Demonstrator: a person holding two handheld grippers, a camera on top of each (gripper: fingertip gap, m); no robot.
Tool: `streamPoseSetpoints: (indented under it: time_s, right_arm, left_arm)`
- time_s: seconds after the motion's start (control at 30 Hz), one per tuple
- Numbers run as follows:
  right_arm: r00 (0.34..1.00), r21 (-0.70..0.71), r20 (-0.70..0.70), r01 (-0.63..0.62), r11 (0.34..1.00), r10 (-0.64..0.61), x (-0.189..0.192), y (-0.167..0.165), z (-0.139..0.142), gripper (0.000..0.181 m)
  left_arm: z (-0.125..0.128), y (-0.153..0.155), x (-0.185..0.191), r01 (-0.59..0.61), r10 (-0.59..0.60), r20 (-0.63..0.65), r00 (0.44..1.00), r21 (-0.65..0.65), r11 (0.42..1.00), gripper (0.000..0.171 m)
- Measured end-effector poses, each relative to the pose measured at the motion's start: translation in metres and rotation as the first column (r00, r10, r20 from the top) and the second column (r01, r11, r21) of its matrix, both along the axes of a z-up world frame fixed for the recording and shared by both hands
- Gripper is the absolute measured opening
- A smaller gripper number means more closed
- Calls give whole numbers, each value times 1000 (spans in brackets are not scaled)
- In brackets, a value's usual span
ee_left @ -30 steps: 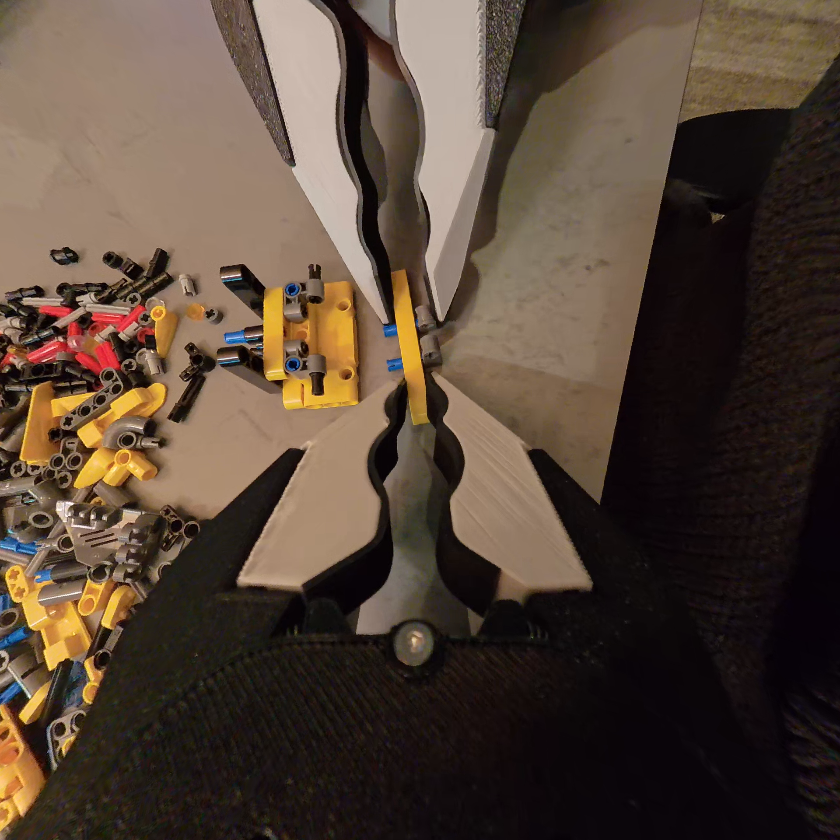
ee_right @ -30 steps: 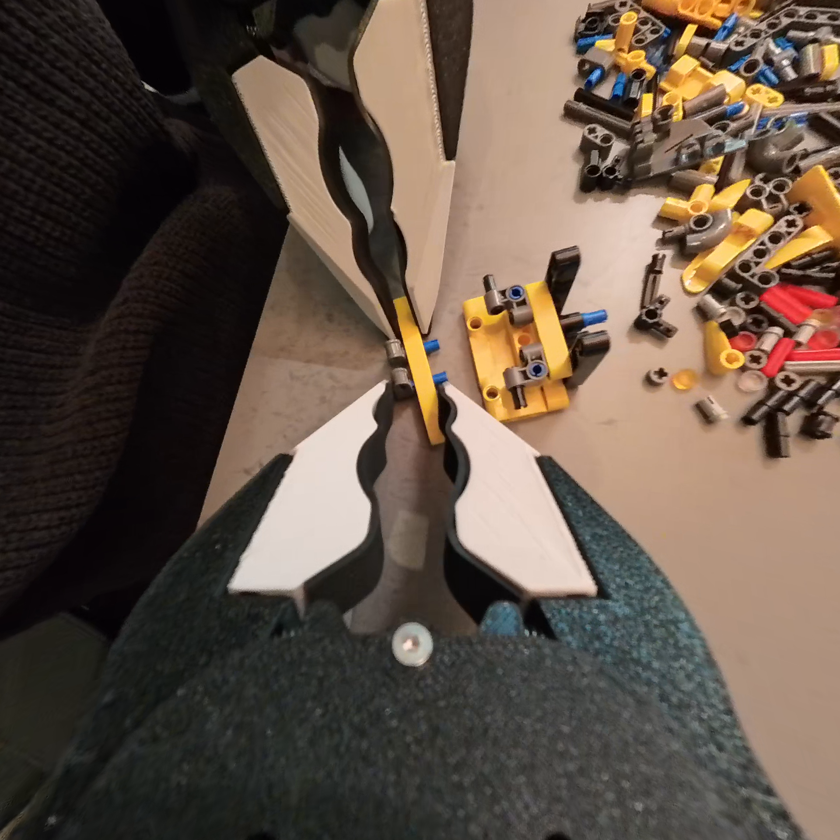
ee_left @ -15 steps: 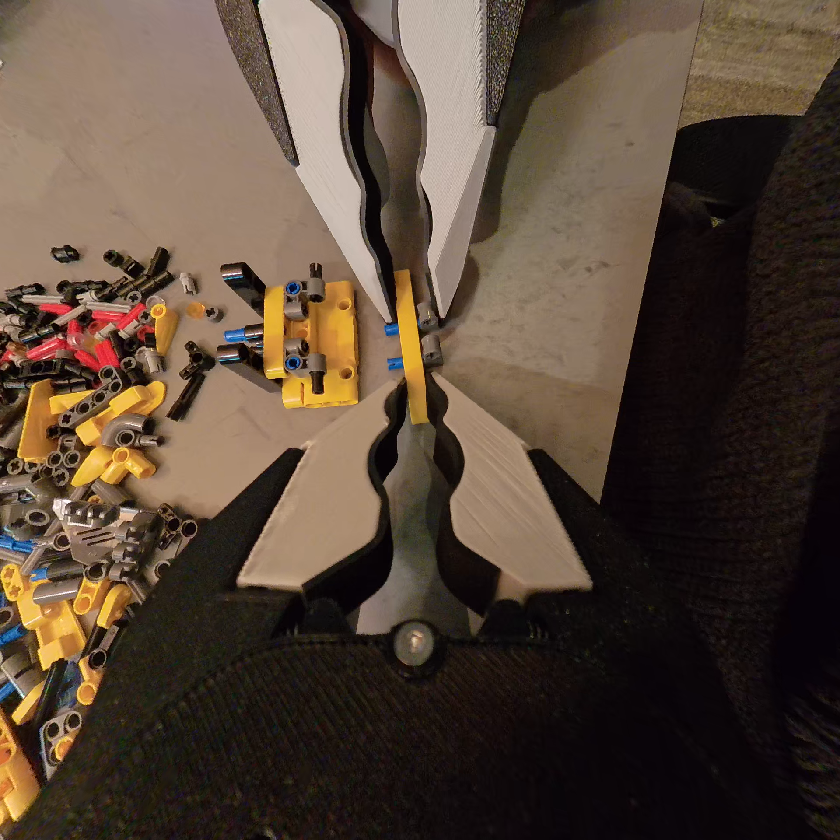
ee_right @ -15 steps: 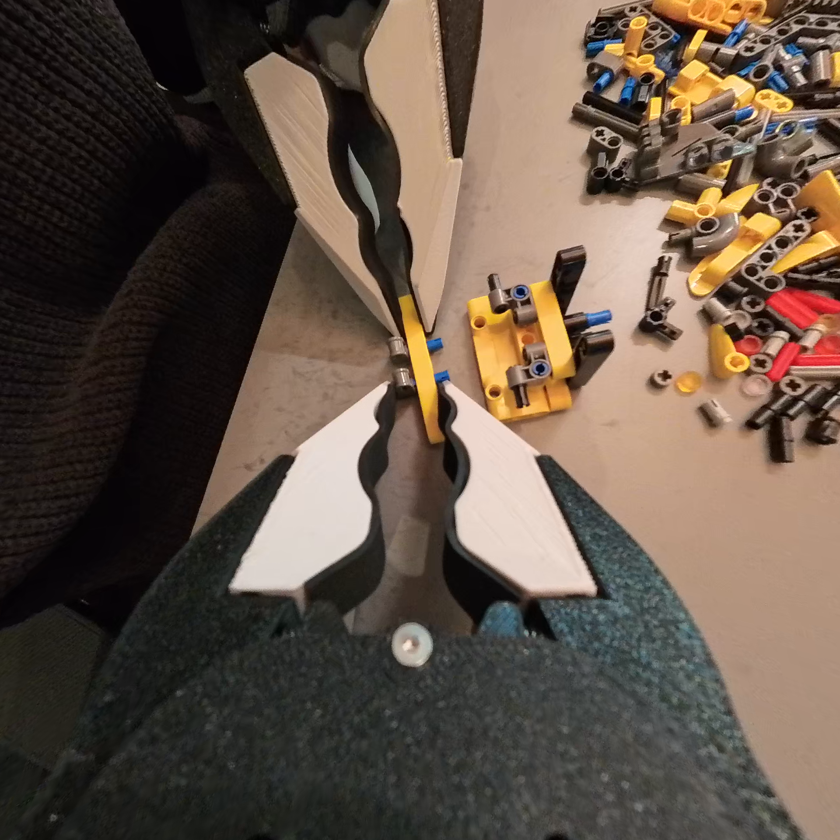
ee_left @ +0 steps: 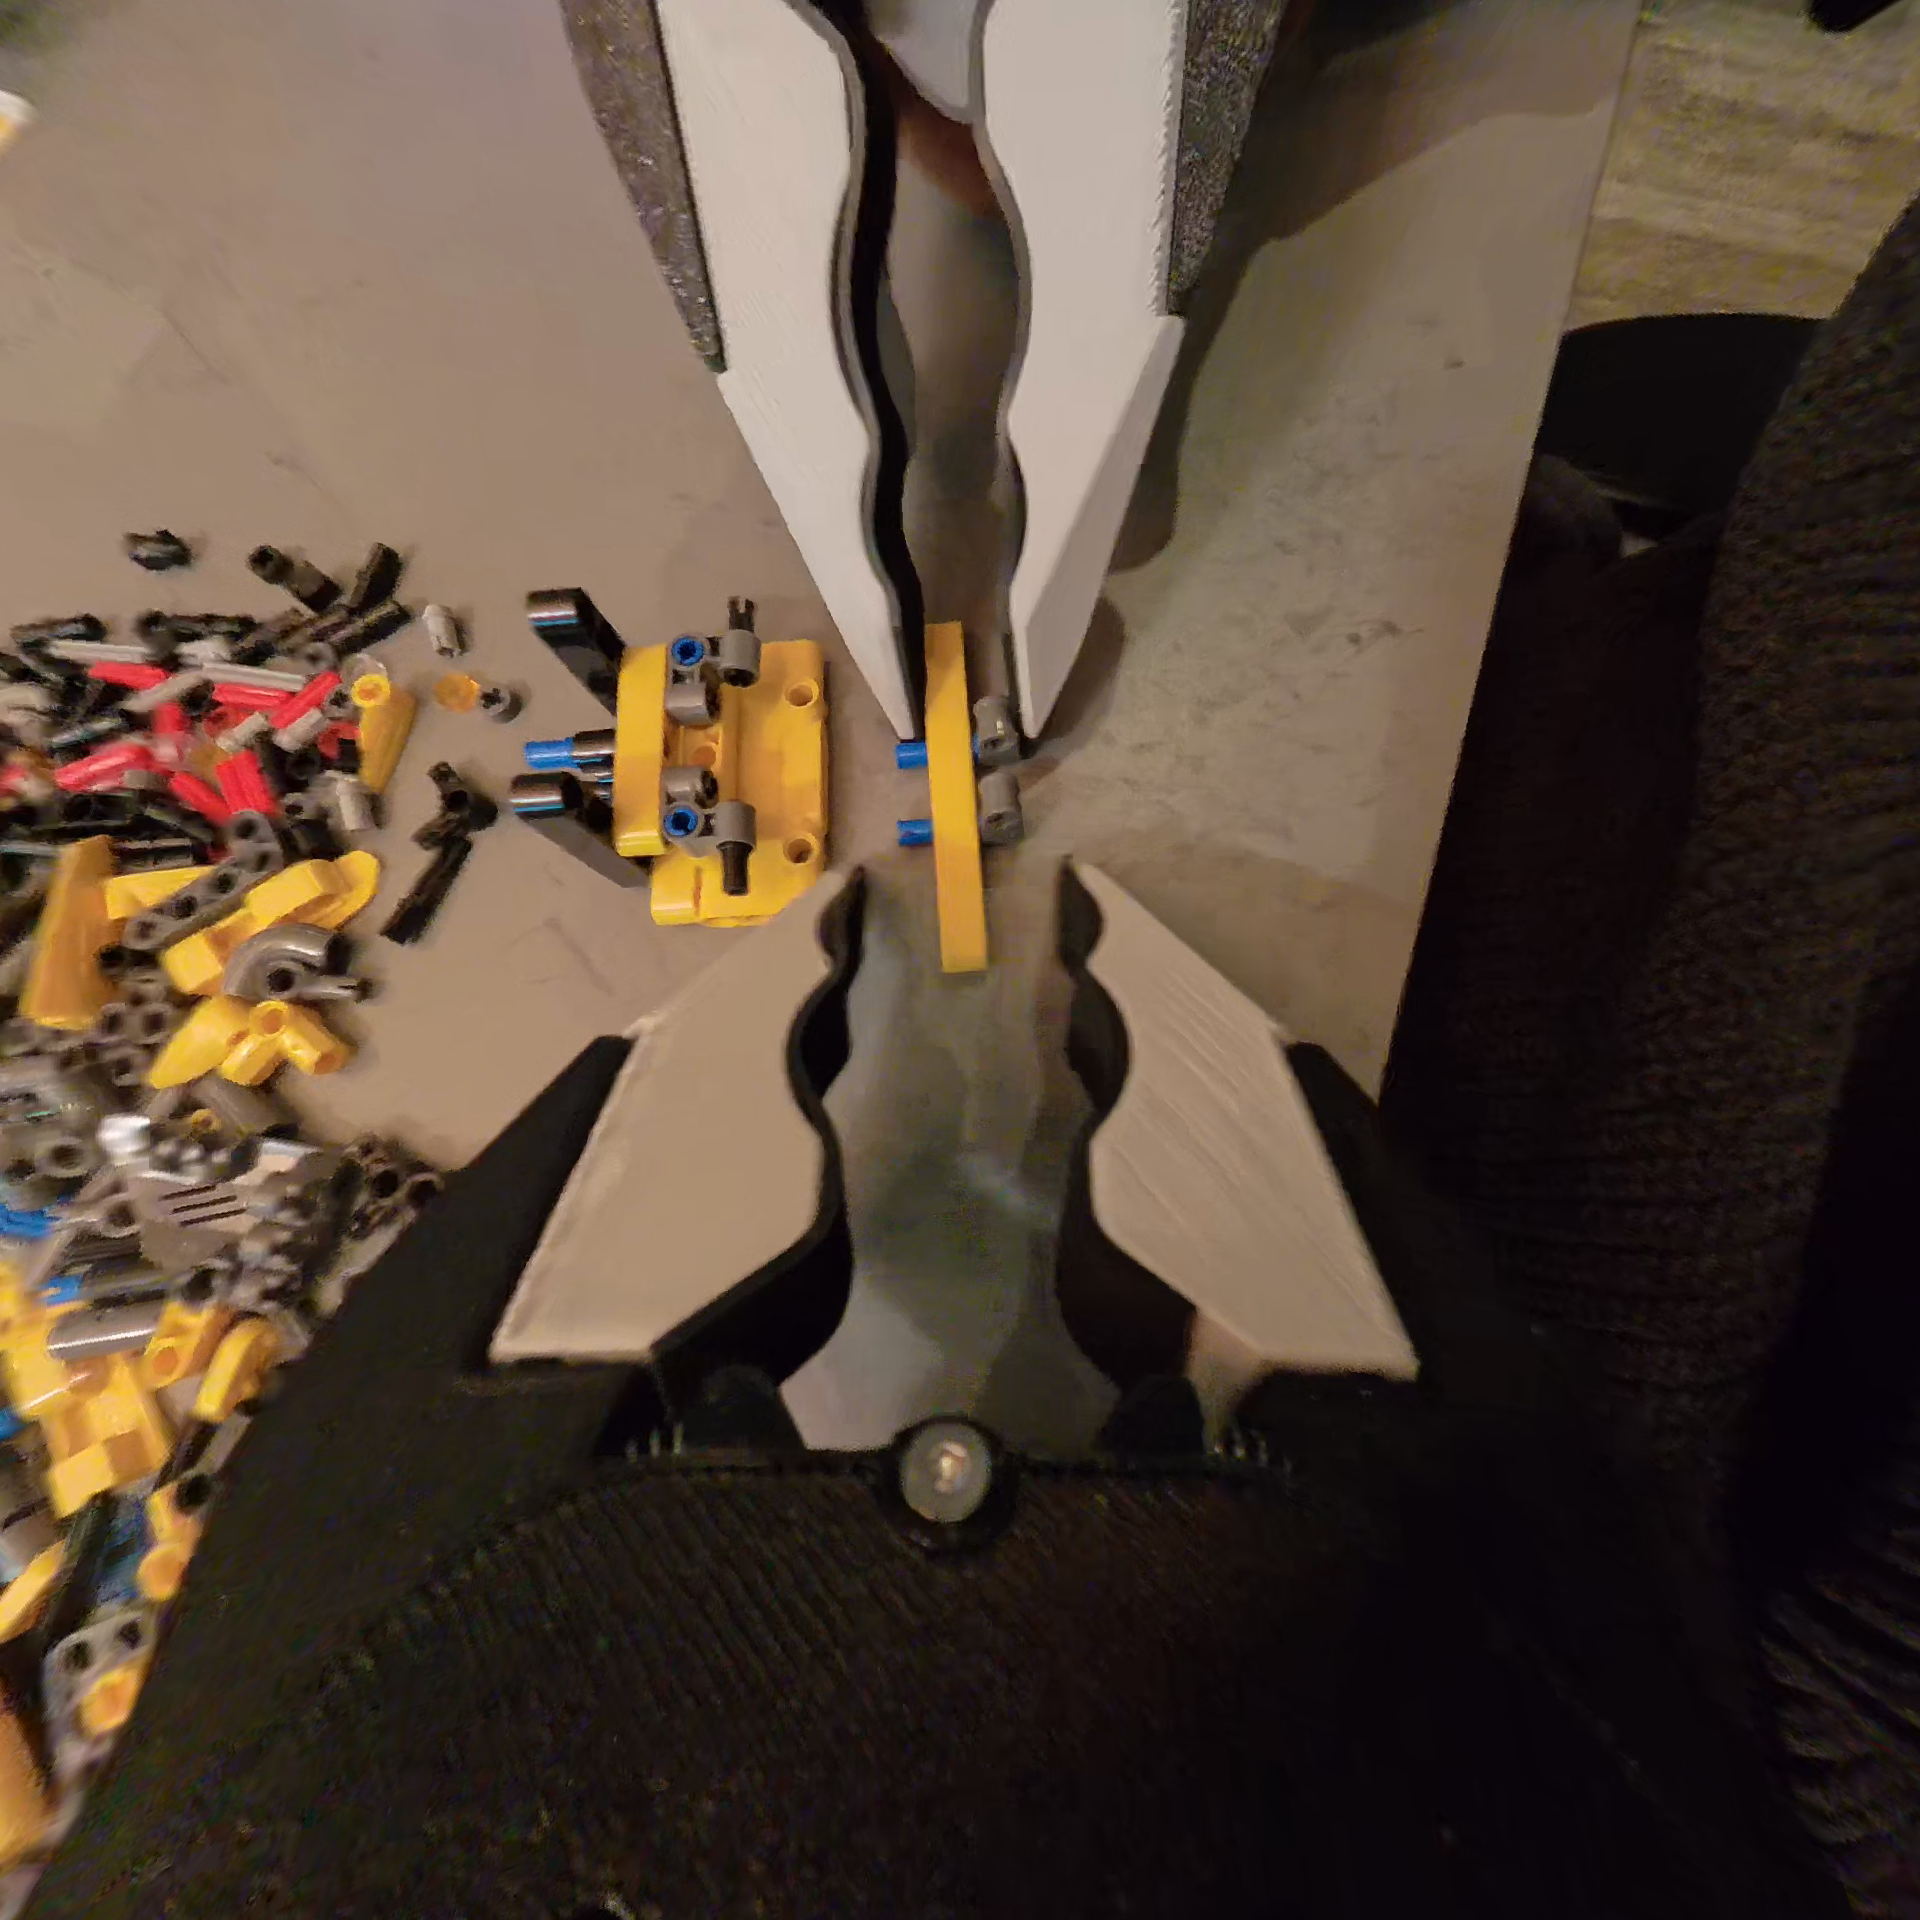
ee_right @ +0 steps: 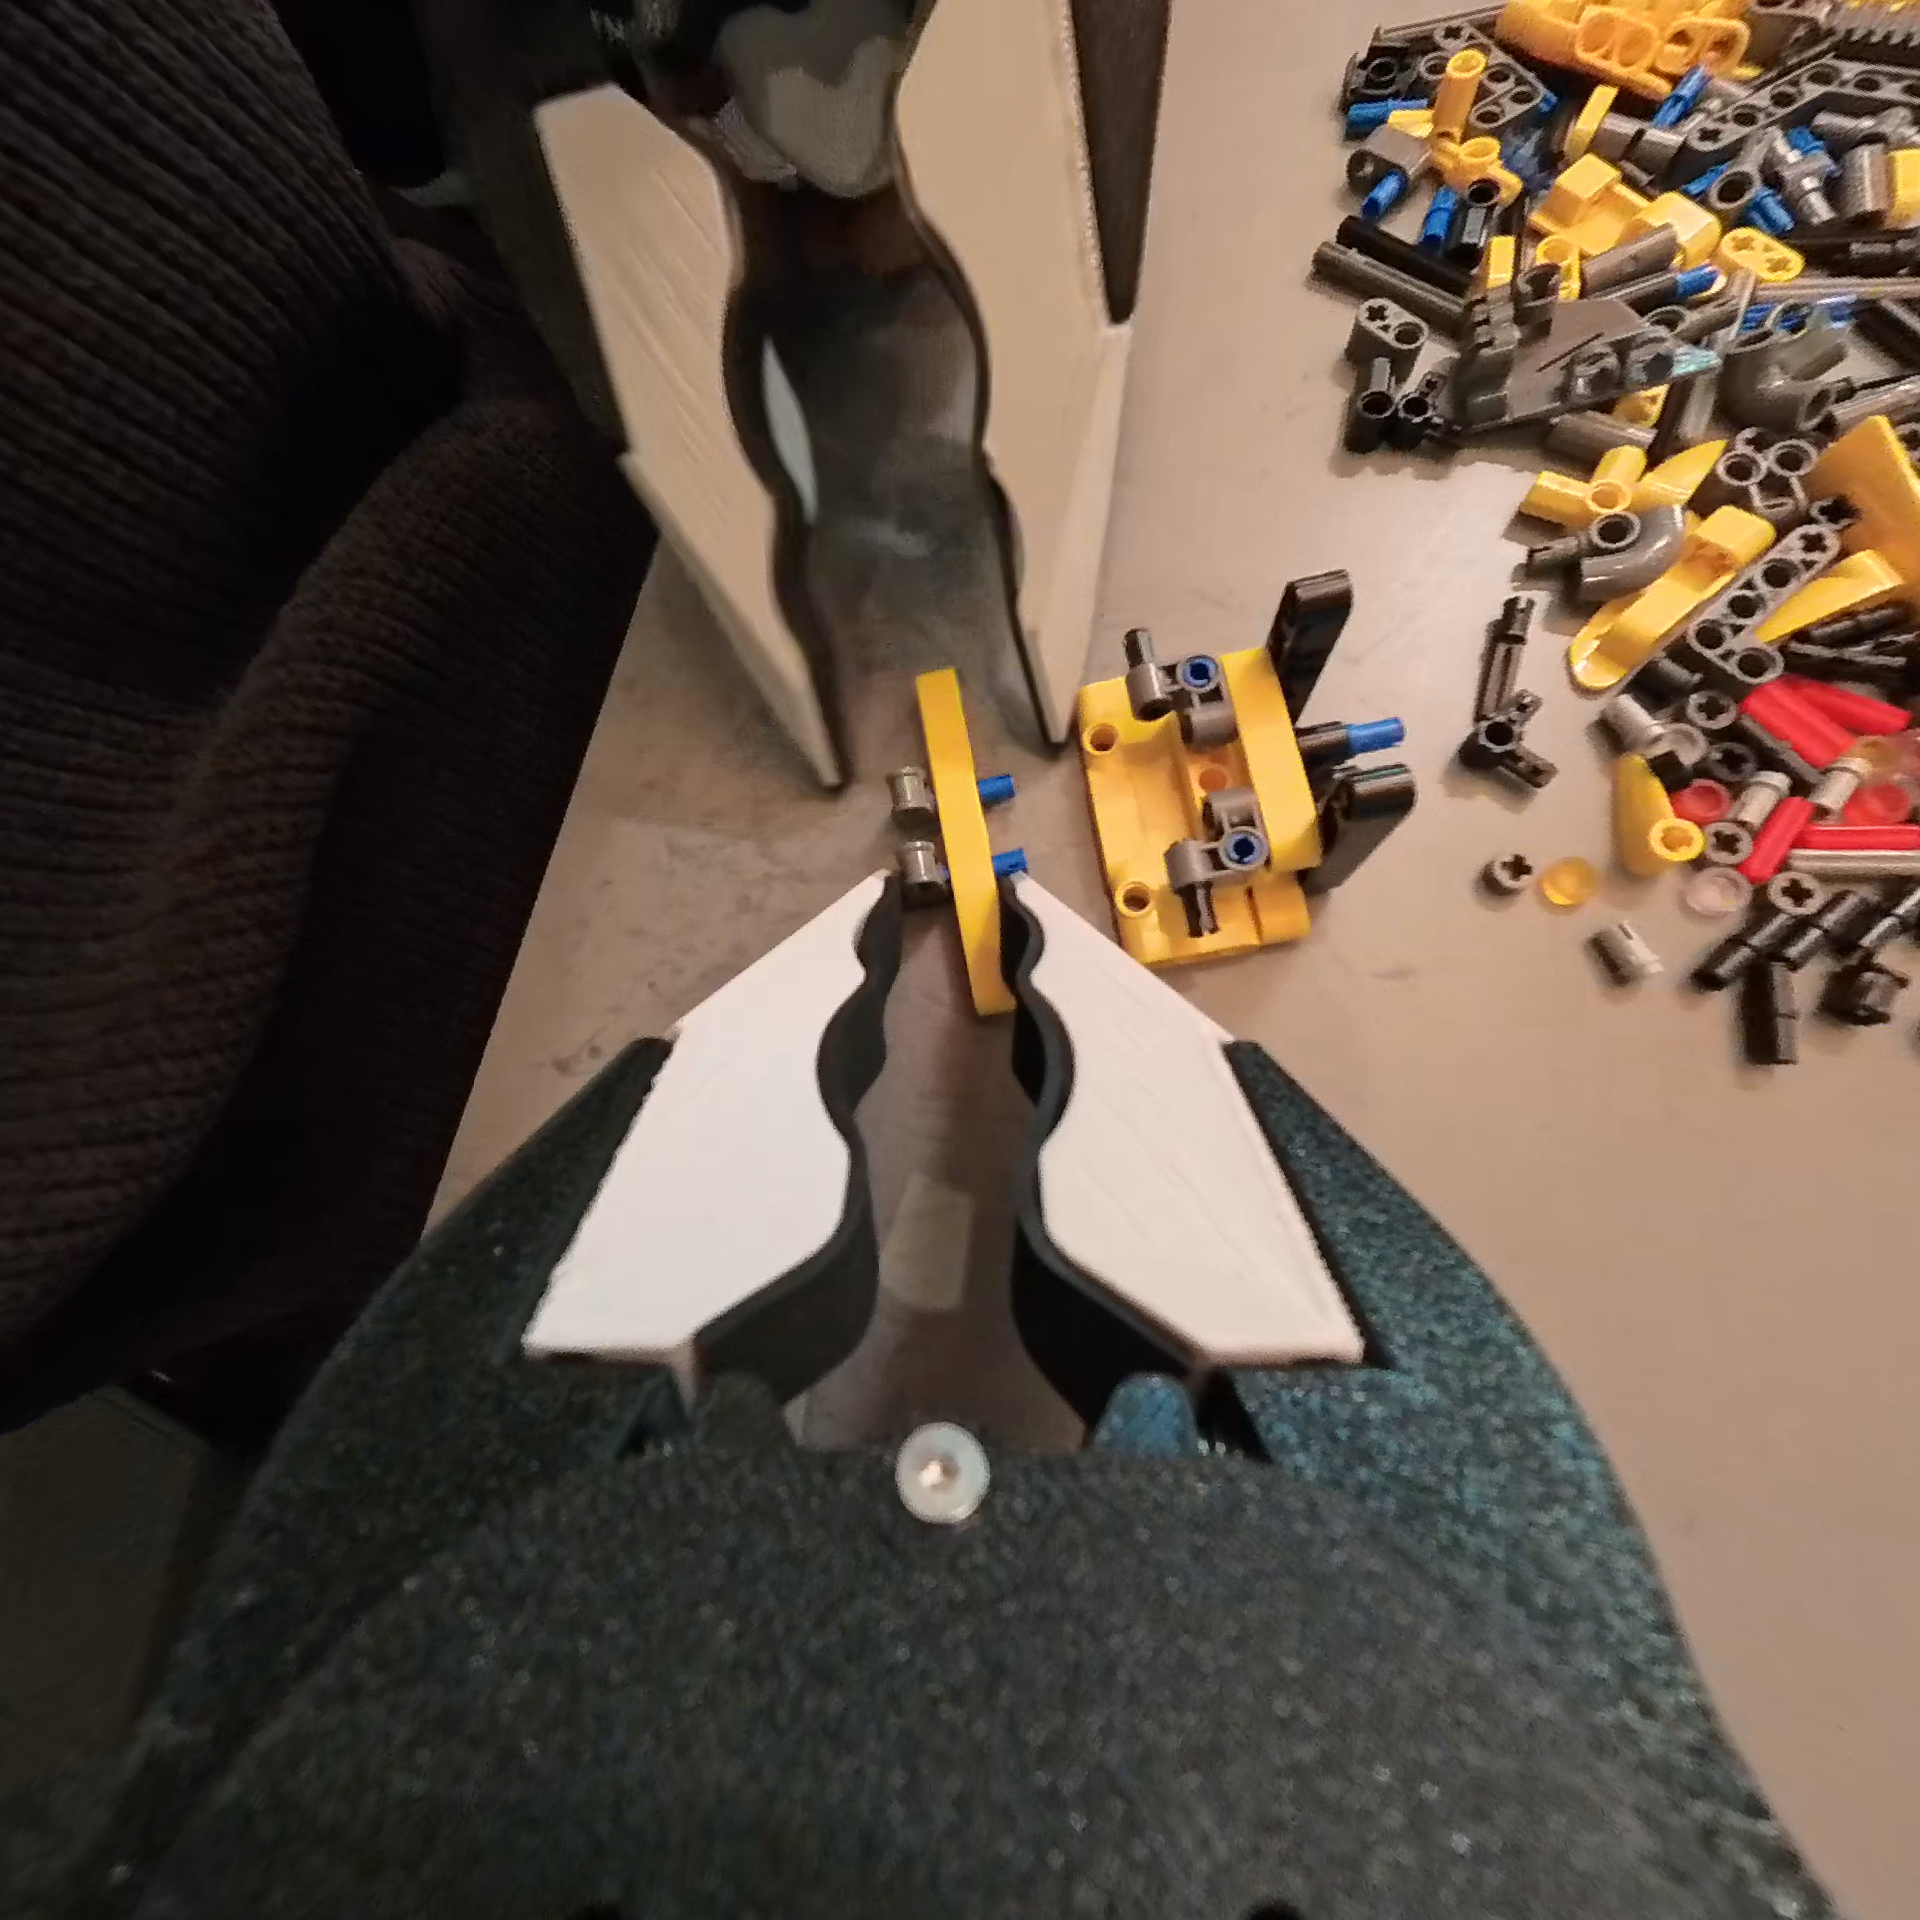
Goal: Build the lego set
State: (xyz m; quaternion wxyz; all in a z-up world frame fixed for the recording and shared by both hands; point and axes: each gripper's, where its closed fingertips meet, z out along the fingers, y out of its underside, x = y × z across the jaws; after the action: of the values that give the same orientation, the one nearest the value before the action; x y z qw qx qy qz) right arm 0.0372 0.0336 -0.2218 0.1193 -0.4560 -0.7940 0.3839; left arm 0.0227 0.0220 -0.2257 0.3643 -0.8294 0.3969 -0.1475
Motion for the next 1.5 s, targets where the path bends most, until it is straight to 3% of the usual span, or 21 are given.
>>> streamPoseSetpoints:
  time_s: [0.07,0.2,0.37,0.57,0.77,1.03,1.1,1.17,1.27,1.33,1.5]
  right_arm:
    - [1000,0,1,2,1000,-2,0,0,0,18]
    - [1000,7,-1,4,1000,-4,0,0,0,18]
    - [1000,25,-11,13,1000,-12,-1,2,0,18]
    - [1000,34,-8,18,999,-17,-1,2,0,18]
    - [1000,37,-7,19,999,-19,-1,2,0,18]
    - [999,41,-14,32,999,-32,-3,4,0,18]
    - [1000,42,-13,26,999,-25,-2,4,0,18]
    - [1000,38,-12,25,999,-24,-1,4,0,18]
    - [1000,32,-10,21,999,-20,-1,3,0,18]
    - [1000,32,-10,19,999,-19,-1,3,0,18]
    - [1000,31,-11,17,999,-17,-1,2,0,18]
  left_arm:
    - [1,-4,6,11,-8,55,998,-57,998,47]
    - [6,2,9,-20,23,75,997,-28,999,39]
    - [1,9,4,-64,64,-12,998,26,998,22]
    - [1,9,4,-83,83,-2,997,20,996,22]
    - [15,13,6,-125,121,45,992,95,988,31]
    - [13,12,5,-143,140,54,989,68,987,12]
    - [14,15,0,-170,168,32,985,101,980,0]
    - [6,15,-9,-177,182,-41,982,110,978,0]
    - [9,14,-8,-172,176,-25,984,121,978,0]
    - [10,13,-6,-173,174,2,985,104,979,15]
    - [13,14,-7,-192,191,23,981,101,976,17]
